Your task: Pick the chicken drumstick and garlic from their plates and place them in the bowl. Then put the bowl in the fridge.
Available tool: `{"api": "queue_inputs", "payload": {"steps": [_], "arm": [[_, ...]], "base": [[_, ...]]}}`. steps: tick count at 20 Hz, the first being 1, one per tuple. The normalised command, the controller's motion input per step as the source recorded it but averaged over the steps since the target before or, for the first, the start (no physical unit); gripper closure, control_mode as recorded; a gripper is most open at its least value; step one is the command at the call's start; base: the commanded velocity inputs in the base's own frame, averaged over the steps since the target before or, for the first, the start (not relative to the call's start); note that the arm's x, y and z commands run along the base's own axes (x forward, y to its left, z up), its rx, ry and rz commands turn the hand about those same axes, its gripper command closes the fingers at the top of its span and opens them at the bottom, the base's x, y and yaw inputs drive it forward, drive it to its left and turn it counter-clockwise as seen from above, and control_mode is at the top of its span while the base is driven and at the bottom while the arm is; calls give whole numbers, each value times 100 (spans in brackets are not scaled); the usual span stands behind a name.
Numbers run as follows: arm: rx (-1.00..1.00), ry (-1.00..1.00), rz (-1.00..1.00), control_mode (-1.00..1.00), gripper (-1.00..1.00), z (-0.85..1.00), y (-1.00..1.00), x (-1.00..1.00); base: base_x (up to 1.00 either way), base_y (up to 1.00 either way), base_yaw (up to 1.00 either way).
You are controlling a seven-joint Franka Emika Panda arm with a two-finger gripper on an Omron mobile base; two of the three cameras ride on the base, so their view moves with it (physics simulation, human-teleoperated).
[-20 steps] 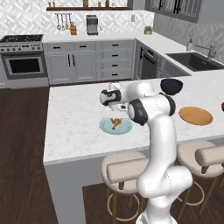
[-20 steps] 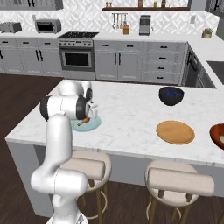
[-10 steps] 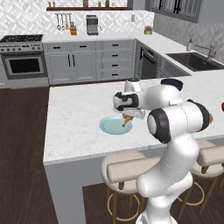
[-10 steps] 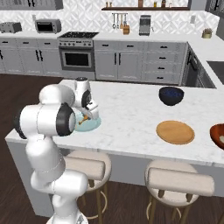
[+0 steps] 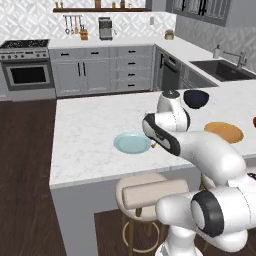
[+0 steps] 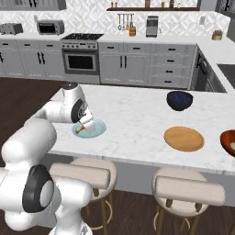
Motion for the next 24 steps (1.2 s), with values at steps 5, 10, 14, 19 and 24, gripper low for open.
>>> {"api": "queue_inputs", "payload": {"steps": [5, 10, 14, 19, 24], "arm": [[2, 6, -19, -100, 100, 71, -66, -93], [0, 0, 0, 100, 100, 0, 0, 0], [0, 0, 0, 100, 100, 0, 0, 0], [0, 0, 0, 100, 100, 0, 0, 0], [0, 0, 0, 100, 100, 0, 0, 0]], "base": [[0, 0, 0], [-20, -100, -7], [-12, -100, -2], [-17, -100, -2], [14, -100, 2]]}}
